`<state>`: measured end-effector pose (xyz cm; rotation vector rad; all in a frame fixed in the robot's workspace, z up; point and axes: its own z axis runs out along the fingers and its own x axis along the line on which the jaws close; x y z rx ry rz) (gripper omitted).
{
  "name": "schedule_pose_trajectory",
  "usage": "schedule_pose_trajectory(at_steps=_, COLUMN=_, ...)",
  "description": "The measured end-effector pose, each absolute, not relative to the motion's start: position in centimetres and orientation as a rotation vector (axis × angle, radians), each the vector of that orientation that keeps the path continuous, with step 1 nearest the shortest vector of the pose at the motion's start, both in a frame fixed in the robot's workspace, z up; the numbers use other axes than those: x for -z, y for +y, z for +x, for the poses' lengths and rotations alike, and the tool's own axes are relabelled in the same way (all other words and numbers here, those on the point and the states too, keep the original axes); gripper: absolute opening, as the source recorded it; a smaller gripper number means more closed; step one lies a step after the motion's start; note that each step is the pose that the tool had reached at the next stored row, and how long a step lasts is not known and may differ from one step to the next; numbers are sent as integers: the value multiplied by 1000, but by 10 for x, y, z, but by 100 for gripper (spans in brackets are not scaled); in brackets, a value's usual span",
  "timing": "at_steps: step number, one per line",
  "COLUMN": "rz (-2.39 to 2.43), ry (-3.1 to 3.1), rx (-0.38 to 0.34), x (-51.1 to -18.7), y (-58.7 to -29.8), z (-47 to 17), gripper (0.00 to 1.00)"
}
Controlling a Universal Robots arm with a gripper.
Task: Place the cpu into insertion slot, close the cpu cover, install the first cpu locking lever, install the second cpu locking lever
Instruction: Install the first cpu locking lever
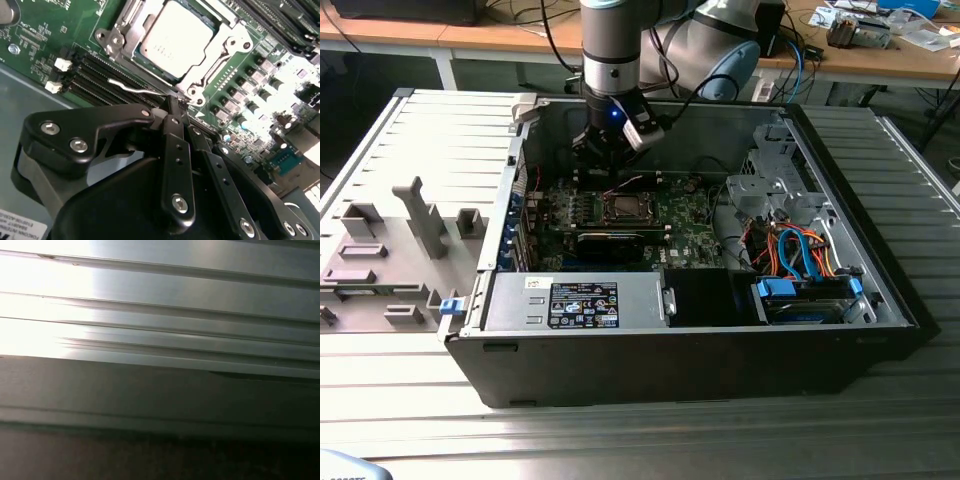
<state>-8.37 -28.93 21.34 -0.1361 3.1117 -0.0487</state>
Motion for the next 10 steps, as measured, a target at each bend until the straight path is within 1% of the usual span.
schedule_pose_trajectory(at_steps=10, rz=-137, ry=3115, rx=49, x=-207, y=-289, z=-67, gripper=11)
